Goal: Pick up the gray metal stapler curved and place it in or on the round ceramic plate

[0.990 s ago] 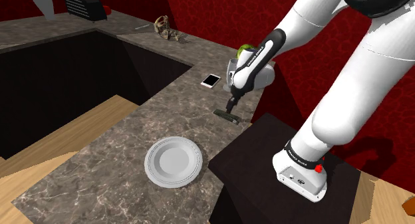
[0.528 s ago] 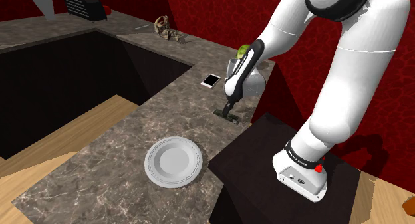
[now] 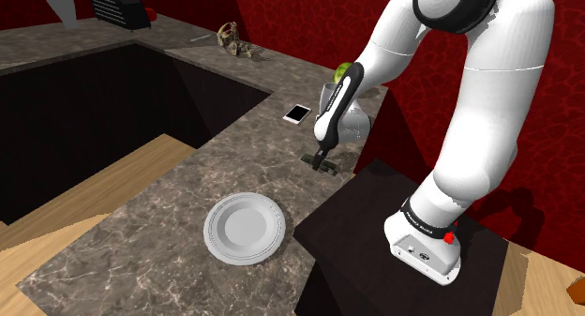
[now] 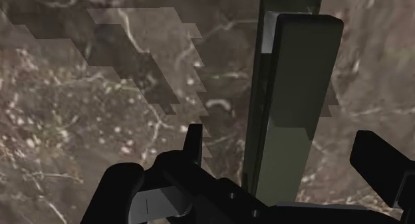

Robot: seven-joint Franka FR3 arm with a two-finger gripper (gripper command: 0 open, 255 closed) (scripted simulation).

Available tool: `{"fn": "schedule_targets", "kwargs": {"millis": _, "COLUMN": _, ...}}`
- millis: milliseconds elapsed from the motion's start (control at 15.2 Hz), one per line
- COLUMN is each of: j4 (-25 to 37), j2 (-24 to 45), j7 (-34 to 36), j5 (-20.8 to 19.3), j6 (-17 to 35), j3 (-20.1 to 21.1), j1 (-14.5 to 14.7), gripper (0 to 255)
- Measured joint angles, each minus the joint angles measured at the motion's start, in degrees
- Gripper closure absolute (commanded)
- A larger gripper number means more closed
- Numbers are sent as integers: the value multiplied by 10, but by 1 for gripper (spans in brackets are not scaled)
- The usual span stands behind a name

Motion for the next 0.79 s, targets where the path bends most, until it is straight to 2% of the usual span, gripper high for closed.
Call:
{"fn": "schedule_targets", "kwargs": {"millis": 132, "j4": 0, "j2": 0, "j7": 0, "j5": 0, "j6": 0, "j3": 0, "j1": 0, "gripper": 0}}
{"fn": "schedule_targets", "kwargs": {"millis": 198, "j4": 0, "j2": 0, "j7": 0, "j5": 0, "j6": 0, "j3": 0, "j1": 0, "gripper": 255}}
{"fn": "schedule_targets", "kwargs": {"millis": 792, "j4": 0, "j2": 0, "j7": 0, "j5": 0, "j6": 0, "j3": 0, "j1": 0, "gripper": 255}}
